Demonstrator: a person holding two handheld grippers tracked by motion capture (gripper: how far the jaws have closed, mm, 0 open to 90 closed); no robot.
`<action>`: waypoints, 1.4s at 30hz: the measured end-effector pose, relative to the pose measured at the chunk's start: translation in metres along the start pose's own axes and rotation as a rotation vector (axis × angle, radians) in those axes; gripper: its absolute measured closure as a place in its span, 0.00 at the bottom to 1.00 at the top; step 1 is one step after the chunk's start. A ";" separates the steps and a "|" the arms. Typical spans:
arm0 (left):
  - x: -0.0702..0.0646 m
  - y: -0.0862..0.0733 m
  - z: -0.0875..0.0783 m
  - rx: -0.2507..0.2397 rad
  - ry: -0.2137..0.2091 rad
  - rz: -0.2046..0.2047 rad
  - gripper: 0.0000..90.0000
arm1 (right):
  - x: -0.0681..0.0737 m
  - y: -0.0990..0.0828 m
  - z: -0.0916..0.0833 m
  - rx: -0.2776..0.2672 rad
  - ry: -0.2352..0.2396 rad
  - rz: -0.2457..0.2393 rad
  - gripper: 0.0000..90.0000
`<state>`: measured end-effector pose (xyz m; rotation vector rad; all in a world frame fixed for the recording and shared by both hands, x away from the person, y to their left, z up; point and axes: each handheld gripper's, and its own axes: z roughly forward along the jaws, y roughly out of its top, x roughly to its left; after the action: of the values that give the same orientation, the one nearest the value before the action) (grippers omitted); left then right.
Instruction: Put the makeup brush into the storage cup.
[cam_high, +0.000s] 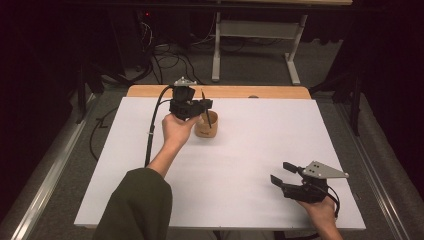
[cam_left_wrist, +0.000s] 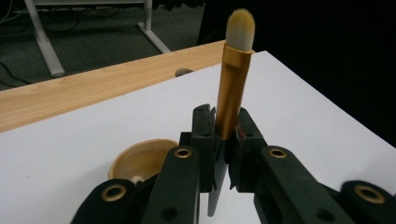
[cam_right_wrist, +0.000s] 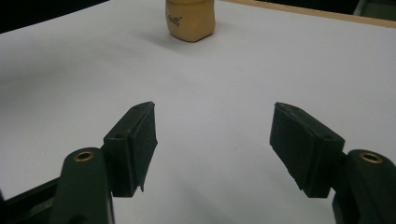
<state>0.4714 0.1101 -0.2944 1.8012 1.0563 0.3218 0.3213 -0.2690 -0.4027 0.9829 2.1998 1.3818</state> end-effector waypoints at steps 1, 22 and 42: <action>0.001 0.000 0.000 0.000 0.005 -0.001 0.92 | 0.000 0.000 0.000 -0.002 0.000 0.000 0.37; 0.012 0.001 0.006 -0.025 0.071 -0.039 0.92 | 0.002 0.000 0.001 0.005 0.005 -0.004 0.37; 0.010 -0.002 0.019 -0.010 0.123 -0.007 0.92 | 0.004 0.000 0.004 0.021 0.015 -0.016 0.38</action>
<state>0.4883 0.1061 -0.3080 1.7866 1.1448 0.4374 0.3208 -0.2631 -0.4045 0.9636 2.2330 1.3663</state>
